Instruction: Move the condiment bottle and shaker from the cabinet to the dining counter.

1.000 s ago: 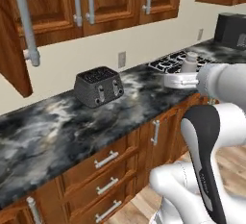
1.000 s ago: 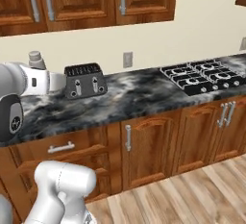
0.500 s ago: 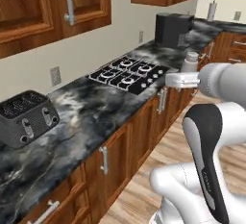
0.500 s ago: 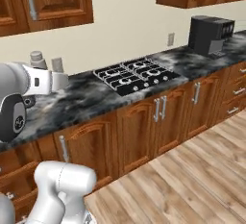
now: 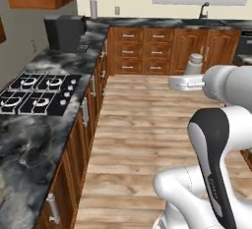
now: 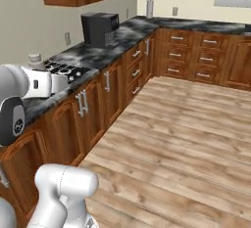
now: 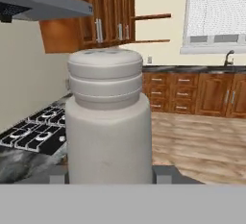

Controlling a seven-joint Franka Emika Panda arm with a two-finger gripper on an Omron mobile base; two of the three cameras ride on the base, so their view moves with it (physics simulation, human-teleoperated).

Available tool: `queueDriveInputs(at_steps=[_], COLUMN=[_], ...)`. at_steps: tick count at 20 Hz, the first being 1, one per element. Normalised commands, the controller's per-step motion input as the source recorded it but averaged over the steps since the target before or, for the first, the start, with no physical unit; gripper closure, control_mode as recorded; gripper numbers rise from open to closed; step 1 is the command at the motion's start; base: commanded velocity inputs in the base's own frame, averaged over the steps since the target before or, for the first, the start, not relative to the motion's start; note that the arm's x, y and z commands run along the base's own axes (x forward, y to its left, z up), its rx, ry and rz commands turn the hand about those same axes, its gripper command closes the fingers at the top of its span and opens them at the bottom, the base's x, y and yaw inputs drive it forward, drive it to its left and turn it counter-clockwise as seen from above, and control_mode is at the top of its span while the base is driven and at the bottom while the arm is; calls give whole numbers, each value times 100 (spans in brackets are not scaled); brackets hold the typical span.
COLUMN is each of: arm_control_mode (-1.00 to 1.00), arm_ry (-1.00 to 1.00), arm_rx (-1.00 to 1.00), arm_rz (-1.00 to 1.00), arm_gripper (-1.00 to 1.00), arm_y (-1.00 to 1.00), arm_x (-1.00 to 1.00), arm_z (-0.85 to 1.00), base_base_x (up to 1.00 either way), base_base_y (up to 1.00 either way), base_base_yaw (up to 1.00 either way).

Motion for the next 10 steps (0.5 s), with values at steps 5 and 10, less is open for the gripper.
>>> queueDriveInputs(at_steps=[5, 10], arm_control_mode=[100, 100], arm_ry=[0, 0], arm_rx=[0, 0], arm_rz=[0, 0], arm_gripper=[100, 100], arm_y=[0, 0], arm_x=[0, 0], arm_z=[0, 0], base_base_x=[-12, -1], base_base_y=[0, 0], base_base_yaw=[-77, -63])
